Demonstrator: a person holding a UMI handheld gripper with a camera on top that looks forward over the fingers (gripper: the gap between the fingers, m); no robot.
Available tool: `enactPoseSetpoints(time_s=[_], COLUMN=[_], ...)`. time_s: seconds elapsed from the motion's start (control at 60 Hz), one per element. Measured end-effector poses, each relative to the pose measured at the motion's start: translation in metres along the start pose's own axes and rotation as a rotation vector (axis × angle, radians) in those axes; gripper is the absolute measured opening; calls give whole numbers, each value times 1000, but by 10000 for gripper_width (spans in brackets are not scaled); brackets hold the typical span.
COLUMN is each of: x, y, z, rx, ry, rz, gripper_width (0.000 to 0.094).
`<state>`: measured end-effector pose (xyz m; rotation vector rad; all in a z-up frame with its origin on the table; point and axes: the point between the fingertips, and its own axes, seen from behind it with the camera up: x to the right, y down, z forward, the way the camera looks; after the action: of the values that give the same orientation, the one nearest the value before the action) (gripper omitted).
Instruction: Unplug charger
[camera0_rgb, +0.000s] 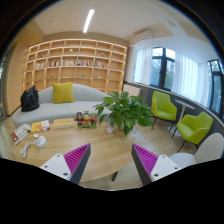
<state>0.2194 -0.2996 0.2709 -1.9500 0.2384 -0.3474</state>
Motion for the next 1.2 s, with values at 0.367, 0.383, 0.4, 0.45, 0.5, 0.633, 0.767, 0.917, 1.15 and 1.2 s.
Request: enactPoseSetpoints(time_s=[0.367,0.383,0.4,0.45,0.5,0.633,0.767,0.917,1.15,1.2], x=[-70,-80,-90,-124,-162,-263,-359,-438,-500,-507], y=[59,63,68,82,91,106,104,90,84,88], z=[0,0,0,1,-1,12,47,108,185,193], rx=[-41,-44,-48,-58,-62,-49,-34,-16,-21,-38], ry=[-93,-110,-126,-185,-249,-386,-492,-530,-507,-504], rz=[-44,-40,-34,-28,-28,-62,-73,-57,-45,-40], gripper_width=[851,850,849,850,850,856,855,854,833,746])
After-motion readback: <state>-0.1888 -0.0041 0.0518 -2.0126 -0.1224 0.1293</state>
